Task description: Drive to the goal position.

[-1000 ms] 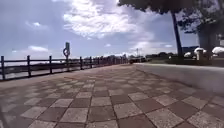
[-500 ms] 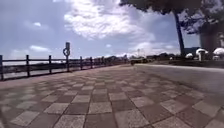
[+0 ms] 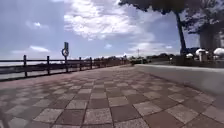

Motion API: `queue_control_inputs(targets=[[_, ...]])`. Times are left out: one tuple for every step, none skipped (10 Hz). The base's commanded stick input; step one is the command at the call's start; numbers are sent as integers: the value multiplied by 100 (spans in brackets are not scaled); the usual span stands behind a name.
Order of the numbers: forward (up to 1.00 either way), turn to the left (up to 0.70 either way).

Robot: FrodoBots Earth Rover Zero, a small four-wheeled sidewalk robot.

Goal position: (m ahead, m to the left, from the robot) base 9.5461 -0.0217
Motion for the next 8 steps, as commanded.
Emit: queue_control_inputs(targets=[[45, 0], [45, 0], [45, 0], [45, 0], [45, 0], [45, 0], [45, 0], [45, 0]])
